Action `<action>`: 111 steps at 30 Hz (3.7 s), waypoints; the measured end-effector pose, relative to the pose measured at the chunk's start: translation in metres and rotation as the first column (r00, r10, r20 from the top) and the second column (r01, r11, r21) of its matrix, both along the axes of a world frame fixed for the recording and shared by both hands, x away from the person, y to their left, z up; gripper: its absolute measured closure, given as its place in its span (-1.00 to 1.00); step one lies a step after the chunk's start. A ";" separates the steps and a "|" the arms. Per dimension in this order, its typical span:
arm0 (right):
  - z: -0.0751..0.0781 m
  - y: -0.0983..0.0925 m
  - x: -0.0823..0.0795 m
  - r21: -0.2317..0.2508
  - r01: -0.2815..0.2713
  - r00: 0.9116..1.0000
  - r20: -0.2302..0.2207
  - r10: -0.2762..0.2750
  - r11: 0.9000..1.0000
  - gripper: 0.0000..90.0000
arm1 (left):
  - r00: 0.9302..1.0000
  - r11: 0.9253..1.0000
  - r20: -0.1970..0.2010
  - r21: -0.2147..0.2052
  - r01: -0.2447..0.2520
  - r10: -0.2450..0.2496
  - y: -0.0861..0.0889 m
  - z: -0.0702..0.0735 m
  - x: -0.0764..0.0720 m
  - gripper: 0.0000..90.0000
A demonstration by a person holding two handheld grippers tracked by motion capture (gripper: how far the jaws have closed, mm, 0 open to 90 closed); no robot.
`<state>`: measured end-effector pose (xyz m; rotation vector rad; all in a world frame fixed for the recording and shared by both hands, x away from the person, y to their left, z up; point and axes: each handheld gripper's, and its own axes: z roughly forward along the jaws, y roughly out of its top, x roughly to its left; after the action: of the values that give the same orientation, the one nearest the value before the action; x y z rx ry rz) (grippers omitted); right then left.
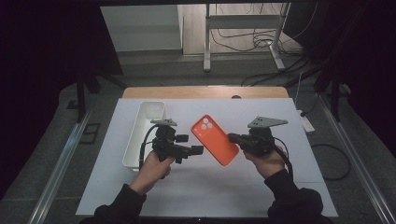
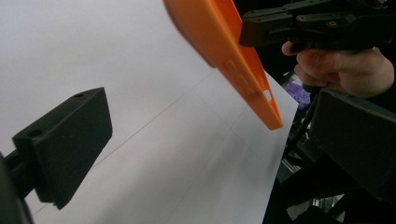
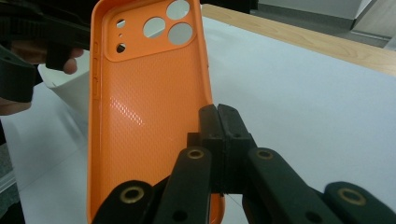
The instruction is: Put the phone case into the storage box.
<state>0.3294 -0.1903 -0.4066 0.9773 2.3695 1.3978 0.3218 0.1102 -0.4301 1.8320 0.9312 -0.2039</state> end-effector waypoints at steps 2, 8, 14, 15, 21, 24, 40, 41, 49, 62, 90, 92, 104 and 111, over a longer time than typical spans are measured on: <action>0.000 0.001 0.000 0.001 -0.001 1.000 0.000 0.001 1.000 0.98 | 1.000 1.000 -0.003 -0.002 0.001 -0.001 -0.002 0.000 0.001 -1.00; -0.001 0.005 -0.002 0.006 -0.009 1.000 0.001 0.009 1.000 0.98 | 1.000 1.000 -0.002 -0.002 0.014 -0.014 -0.009 0.000 0.003 -1.00; 0.000 0.009 -0.006 0.012 -0.026 1.000 0.005 0.026 1.000 0.98 | 1.000 1.000 -0.008 -0.011 0.018 -0.018 -0.015 0.000 0.005 -0.98; 0.000 0.010 -0.006 0.011 -0.028 1.000 0.006 0.028 1.000 0.98 | 1.000 1.000 -0.009 -0.006 0.014 -0.015 -0.015 0.000 0.005 -0.97; 0.001 0.016 -0.011 0.009 -0.046 0.999 0.011 0.045 0.999 0.98 | 0.999 1.000 -0.033 -0.024 0.011 -0.012 -0.015 -0.003 0.007 -0.83; 0.001 0.019 -0.012 0.014 -0.054 0.998 0.016 0.054 0.998 0.98 | 0.999 0.999 -0.040 -0.028 0.018 -0.019 -0.014 -0.004 0.007 -0.70; -0.002 0.024 -0.015 -0.002 -0.073 0.997 0.021 0.073 0.997 0.98 | 0.988 0.991 -0.133 -0.113 0.067 -0.082 -0.013 -0.008 0.007 0.44; -0.002 0.024 -0.015 -0.003 -0.073 0.997 0.021 0.073 0.997 0.98 | 0.987 0.991 -0.138 -0.115 0.064 -0.080 -0.013 -0.008 0.007 0.44; -0.004 0.024 -0.015 -0.003 -0.075 0.997 0.024 0.075 0.997 0.97 | 0.980 0.989 -0.188 -0.142 0.045 -0.072 -0.013 -0.010 0.007 0.83; -0.002 0.020 -0.014 0.027 -0.112 0.994 -0.001 0.112 0.993 0.75 | 0.981 0.993 -0.180 -0.109 0.053 -0.072 -0.010 -0.011 0.008 0.92; -0.010 0.013 -0.005 -0.084 -0.154 0.985 -0.087 0.147 0.984 -1.00 | 0.987 0.992 -0.098 -0.004 0.130 -0.129 0.000 -0.011 0.008 0.91; -0.011 0.012 -0.004 -0.078 -0.160 0.983 -0.099 0.152 0.984 -1.00 | 0.986 0.990 -0.088 0.002 0.139 -0.138 0.000 -0.011 0.008 0.91; -0.019 0.019 -0.006 -0.083 -0.240 0.963 -0.147 0.226 0.967 -1.00 | 0.979 0.979 -0.041 0.014 0.202 -0.201 -0.004 -0.010 0.006 0.91; -0.021 0.028 -0.011 -0.074 -0.294 0.945 -0.172 0.278 0.953 -0.99 | 0.970 0.970 -0.009 0.000 0.244 -0.244 -0.009 -0.007 0.003 0.91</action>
<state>0.3189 -0.1625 -0.4278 0.7681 2.7638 1.3213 0.3253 0.1013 -0.4368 1.9465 0.7097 -0.3641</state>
